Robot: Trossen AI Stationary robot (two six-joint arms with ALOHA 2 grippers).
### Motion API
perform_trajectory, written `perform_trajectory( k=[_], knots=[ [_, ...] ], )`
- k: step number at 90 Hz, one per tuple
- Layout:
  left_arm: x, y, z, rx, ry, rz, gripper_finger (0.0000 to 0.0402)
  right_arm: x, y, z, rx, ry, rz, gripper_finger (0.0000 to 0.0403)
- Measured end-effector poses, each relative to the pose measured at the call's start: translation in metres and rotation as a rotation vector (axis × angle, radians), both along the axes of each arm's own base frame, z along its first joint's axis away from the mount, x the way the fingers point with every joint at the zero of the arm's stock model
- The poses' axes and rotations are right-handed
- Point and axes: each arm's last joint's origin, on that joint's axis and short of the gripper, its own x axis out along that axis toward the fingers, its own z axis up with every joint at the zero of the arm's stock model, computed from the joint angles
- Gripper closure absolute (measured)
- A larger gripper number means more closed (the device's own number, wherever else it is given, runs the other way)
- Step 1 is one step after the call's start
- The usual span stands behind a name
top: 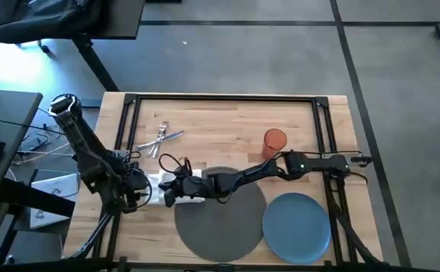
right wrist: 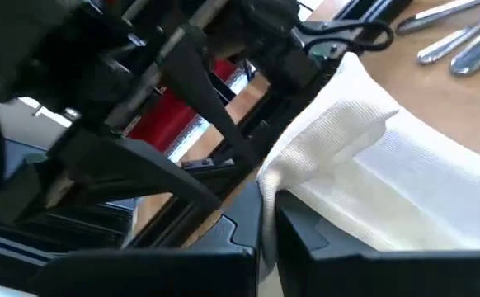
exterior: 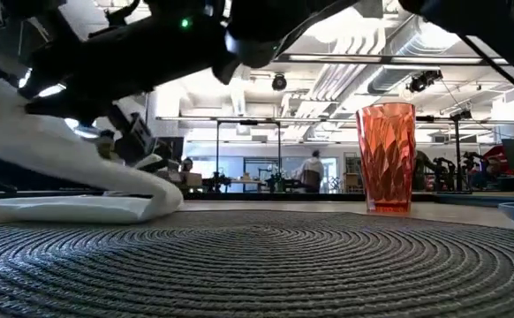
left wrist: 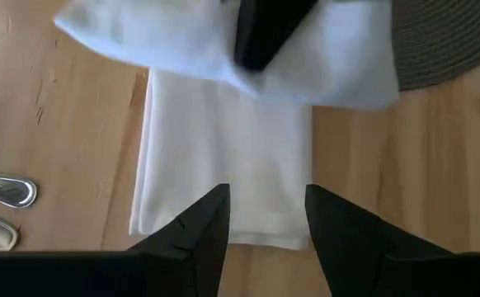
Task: Set table place
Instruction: Fold the white table napkin, then put the white table napkin to the left of the gray table mat
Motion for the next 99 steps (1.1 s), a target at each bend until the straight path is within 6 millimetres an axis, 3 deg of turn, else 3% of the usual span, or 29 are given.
perform_trajectory(
  k=[39, 80, 99],
  knots=[
    [0.000, 0.000, 0.000, 0.000, -0.002, 0.000, 0.0256, 0.000, -0.001, -0.006, -0.014, 0.008, -0.039, 0.0378],
    [0.000, 0.000, 0.000, -0.004, -0.002, 0.004, 0.0255, 0.000, -0.001, -0.006, -0.120, 0.052, 0.052, 0.0209],
    [0.007, -0.005, 0.007, 0.000, -0.149, 0.042, 0.0255, -0.012, -0.006, 0.027, -0.311, 0.201, 0.205, 0.0192]
  ],
)
